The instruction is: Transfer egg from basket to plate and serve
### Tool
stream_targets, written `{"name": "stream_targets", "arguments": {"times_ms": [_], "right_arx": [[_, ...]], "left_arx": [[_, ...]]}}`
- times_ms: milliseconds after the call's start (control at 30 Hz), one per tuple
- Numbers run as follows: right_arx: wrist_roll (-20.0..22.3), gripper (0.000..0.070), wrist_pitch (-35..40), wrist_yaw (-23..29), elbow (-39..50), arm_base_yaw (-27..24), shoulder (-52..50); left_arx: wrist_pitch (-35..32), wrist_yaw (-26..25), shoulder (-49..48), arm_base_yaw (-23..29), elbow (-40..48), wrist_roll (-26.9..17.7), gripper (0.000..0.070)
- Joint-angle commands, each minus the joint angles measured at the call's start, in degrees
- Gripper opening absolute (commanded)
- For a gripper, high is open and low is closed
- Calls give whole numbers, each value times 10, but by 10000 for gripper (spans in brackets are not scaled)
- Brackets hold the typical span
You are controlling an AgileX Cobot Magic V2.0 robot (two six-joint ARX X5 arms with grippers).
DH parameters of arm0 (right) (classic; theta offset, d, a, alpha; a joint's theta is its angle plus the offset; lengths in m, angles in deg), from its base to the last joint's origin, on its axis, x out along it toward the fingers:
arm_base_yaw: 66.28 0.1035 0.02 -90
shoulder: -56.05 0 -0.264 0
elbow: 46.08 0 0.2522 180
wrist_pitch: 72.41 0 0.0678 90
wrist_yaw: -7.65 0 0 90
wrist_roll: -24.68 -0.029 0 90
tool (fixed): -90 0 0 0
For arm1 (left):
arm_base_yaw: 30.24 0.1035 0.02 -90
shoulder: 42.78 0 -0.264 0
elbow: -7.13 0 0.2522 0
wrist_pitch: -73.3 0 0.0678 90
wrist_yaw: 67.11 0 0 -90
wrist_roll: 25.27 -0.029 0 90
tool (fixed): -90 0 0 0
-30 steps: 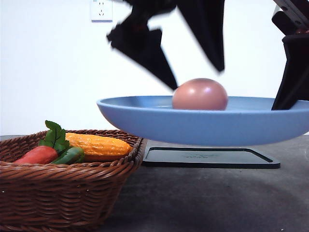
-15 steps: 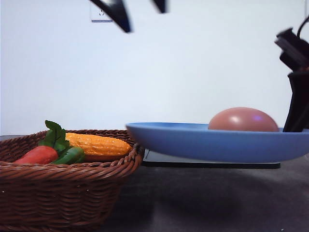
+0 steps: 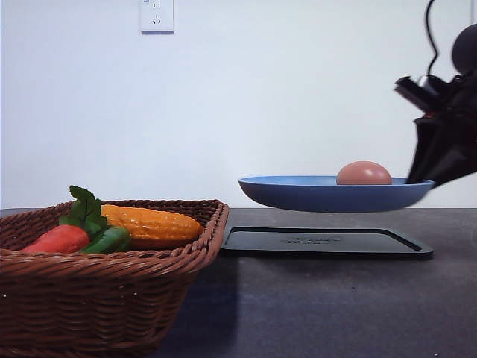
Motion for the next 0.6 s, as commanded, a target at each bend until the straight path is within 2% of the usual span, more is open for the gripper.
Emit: {"name": "stream_targets", "arguments": {"times_ms": [0,300,567], "right_arx": [[6,0,4,4,-44,-1,37],[3,0,0,10,-189,-1,187],[4,0,-6,10,-236,-1,253]], "left_arx": [[-1,3,-6,1,-12,-5,426],[4,24,-38,18,-12,-3,426],[7,30,-37,24,-12,0,426]]}}
